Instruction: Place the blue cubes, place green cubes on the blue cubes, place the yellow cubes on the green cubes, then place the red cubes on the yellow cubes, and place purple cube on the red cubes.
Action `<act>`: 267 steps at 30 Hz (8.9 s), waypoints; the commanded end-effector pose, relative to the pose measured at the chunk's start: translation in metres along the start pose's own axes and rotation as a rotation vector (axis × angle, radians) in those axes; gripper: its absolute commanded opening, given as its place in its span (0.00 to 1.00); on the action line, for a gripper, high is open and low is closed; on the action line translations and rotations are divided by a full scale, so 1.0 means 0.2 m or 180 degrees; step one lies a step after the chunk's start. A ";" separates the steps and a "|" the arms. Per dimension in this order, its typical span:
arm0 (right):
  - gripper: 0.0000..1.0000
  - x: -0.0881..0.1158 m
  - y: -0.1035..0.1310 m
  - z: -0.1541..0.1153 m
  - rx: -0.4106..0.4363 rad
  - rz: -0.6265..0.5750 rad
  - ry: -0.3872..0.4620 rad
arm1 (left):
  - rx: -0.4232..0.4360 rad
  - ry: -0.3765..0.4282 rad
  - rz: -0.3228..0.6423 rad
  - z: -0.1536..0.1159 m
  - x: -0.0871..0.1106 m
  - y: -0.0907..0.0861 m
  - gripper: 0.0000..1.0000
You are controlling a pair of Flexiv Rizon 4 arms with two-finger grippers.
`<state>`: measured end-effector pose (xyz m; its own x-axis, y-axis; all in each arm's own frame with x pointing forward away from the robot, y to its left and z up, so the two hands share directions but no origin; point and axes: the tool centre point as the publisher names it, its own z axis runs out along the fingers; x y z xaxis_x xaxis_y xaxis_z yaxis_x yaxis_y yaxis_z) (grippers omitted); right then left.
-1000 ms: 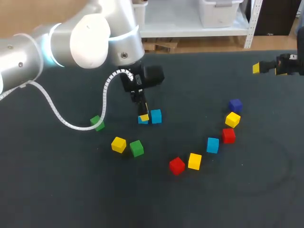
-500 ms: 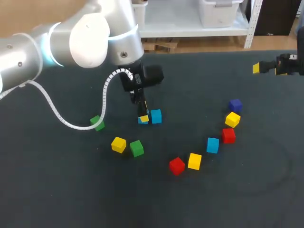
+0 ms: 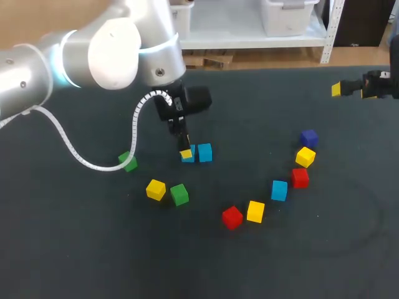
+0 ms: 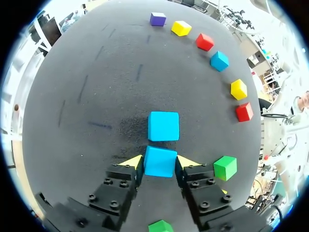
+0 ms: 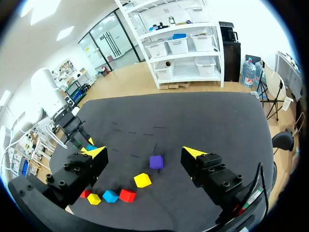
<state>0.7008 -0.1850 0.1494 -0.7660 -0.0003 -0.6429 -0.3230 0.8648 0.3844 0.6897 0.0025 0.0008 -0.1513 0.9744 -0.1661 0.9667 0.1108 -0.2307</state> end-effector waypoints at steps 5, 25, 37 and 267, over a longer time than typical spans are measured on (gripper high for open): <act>1.00 0.00 0.00 0.00 0.0011 0.0002 0.0003 | -0.0010 -0.0016 -0.0015 0.00 0.00 -0.02 0.36; 1.00 0.00 0.00 0.00 0.0011 0.0002 0.0003 | 0.0003 -0.0037 -0.0119 0.01 0.01 -0.02 0.35; 1.00 0.00 0.00 0.00 0.0011 0.0002 0.0003 | 0.0017 -0.0049 -0.0195 0.02 0.01 -0.03 0.40; 0.00 0.90 0.42 0.54 -0.3580 -0.7153 0.1664 | -0.0101 -0.0410 0.0119 -0.28 0.17 0.05 1.00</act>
<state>0.5951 -0.0586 -0.0059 0.9121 -0.2556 -0.3205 -0.3070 -0.9440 -0.1209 0.7063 0.0461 0.0469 -0.1400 0.9454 -0.2943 0.9773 0.0841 -0.1947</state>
